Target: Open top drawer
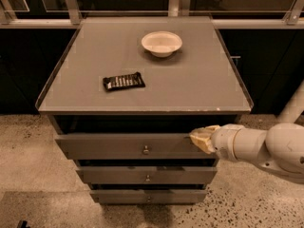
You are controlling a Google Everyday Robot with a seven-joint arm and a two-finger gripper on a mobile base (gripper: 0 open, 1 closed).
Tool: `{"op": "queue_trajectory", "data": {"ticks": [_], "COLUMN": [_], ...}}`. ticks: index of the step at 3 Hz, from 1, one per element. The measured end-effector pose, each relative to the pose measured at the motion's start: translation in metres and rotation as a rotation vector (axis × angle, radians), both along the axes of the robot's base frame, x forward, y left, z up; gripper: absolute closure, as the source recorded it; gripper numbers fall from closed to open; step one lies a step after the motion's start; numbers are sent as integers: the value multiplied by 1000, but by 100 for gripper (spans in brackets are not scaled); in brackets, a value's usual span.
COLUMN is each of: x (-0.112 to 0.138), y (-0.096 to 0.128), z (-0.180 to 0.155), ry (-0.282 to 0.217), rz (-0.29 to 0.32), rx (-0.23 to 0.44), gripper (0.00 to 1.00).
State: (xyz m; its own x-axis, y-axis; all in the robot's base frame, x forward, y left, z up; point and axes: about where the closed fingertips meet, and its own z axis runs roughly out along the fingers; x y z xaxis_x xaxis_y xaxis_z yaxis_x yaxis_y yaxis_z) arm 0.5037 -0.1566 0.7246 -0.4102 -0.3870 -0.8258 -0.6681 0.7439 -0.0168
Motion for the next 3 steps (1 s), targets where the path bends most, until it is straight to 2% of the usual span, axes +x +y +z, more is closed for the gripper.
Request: {"op": "queue_trajectory", "data": {"ticks": [1, 3], "x": [19, 44], "y": [8, -2], "z": [-14, -36], "ry": [-3, 16], "rz": [22, -25], "rx": [15, 4], "gripper": [100, 100]}}
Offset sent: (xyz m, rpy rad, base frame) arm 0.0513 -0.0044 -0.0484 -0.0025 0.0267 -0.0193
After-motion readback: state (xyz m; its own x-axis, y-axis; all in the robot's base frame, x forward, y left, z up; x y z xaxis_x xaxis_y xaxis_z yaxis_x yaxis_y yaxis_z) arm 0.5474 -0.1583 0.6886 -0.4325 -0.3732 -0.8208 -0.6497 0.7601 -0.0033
